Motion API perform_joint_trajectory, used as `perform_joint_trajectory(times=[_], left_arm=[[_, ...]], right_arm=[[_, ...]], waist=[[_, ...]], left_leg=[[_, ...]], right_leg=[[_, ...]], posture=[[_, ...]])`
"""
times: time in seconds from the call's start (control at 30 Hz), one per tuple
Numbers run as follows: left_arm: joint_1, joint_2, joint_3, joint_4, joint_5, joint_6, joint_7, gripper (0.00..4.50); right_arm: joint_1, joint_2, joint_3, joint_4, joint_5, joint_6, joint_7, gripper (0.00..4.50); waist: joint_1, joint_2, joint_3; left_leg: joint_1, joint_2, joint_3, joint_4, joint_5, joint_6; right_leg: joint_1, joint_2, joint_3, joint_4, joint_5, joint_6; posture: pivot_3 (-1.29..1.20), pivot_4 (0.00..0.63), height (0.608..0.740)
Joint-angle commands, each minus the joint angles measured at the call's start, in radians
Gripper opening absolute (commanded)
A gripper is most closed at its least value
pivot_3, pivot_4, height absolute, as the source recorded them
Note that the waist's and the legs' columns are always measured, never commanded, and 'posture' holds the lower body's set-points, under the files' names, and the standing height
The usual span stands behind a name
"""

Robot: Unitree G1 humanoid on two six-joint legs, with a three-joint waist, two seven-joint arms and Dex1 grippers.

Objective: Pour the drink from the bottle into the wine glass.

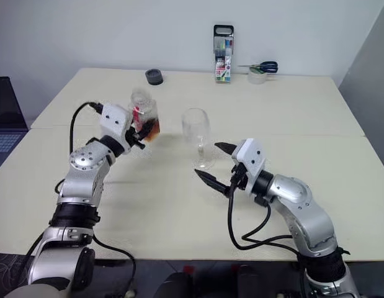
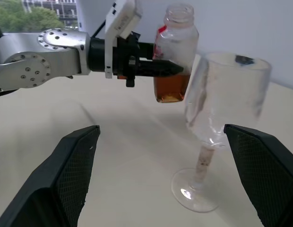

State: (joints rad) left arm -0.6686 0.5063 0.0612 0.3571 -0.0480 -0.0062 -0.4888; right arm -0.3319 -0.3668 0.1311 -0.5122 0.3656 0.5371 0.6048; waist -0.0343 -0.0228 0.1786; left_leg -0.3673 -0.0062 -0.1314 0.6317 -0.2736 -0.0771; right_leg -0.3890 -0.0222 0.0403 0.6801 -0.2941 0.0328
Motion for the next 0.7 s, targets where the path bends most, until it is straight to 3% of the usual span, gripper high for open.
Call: perform_joint_trajectory(times=[0.03,0.3,0.7], left_arm=[[-0.11,0.041,-0.072,0.013,0.121,-0.149,0.01,1.69],[-0.252,0.09,-0.191,0.197,0.315,-0.424,0.064,1.69],[-0.387,0.128,-0.266,0.425,0.494,-0.647,0.204,1.69]], right_arm=[[-0.024,0.026,-0.039,-0.029,-0.014,-0.022,-0.07,4.5],[-0.071,0.066,-0.057,0.006,0.001,-0.015,-0.111,4.5],[-0.083,0.087,-0.047,0.027,-0.034,-0.027,-0.151,4.5]], waist=[[0.002,-0.001,0.001],[0.0,-0.001,0.001],[0.0,-0.001,0.001]], left_leg=[[0.0,0.0,0.0,0.0,0.0,0.0],[0.0,0.0,0.001,0.0,0.0,0.0],[-0.005,-0.001,0.0,0.0,-0.001,0.002]], right_leg=[[0.0,0.0,0.0,0.0,0.0,0.0],[0.0,0.0,0.0,0.0,0.0,0.0],[-0.005,0.0,-0.001,0.0,0.0,0.0]], posture=[[0.0,0.15,0.74],[0.0,0.15,0.74],[0.0,0.15,0.74]])
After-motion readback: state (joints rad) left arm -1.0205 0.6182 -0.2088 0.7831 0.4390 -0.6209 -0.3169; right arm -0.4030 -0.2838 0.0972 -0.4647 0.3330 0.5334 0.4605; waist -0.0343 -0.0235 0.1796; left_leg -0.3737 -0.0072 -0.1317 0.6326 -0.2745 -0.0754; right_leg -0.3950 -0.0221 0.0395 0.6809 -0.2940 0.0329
